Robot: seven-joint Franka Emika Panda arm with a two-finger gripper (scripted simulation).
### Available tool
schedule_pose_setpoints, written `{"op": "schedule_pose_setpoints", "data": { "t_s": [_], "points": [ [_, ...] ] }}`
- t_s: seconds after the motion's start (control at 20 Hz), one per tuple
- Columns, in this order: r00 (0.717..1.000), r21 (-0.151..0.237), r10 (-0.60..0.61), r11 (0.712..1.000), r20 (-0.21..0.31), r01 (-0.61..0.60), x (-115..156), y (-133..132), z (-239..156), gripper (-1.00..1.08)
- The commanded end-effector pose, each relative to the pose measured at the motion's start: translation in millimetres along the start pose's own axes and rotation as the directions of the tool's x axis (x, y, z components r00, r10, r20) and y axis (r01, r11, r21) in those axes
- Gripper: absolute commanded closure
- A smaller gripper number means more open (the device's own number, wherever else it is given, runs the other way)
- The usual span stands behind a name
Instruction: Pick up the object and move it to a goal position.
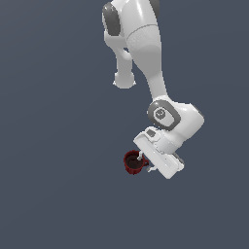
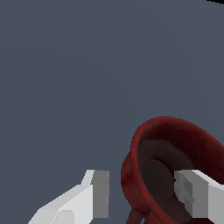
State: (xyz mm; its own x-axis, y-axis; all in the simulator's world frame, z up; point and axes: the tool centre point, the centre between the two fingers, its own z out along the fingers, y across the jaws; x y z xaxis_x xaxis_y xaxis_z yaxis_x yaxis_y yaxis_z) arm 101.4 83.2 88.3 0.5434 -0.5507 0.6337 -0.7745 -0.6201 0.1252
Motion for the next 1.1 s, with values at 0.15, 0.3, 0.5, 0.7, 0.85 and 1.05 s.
{"op": "schedule_pose_setpoints", "data": {
  "t_s": [0.15,0.3,0.5,0.7,0.85,1.05],
  "points": [
    [1.000,0.000,0.001,1.000,0.000,-0.001,0,0,7,-0.20],
    [1.000,0.000,0.002,1.000,0.001,-0.002,0,0,20,-0.20],
    [1.000,0.000,0.003,1.000,0.002,-0.003,-1,1,30,-0.20],
    [1.000,0.000,0.003,1.000,0.002,-0.003,-1,1,31,1.08],
    [1.000,0.000,0.003,1.000,0.002,-0.003,-1,1,31,1.08],
    [1.000,0.000,0.003,1.000,0.002,-0.003,-1,1,31,1.08]
  ]
}}
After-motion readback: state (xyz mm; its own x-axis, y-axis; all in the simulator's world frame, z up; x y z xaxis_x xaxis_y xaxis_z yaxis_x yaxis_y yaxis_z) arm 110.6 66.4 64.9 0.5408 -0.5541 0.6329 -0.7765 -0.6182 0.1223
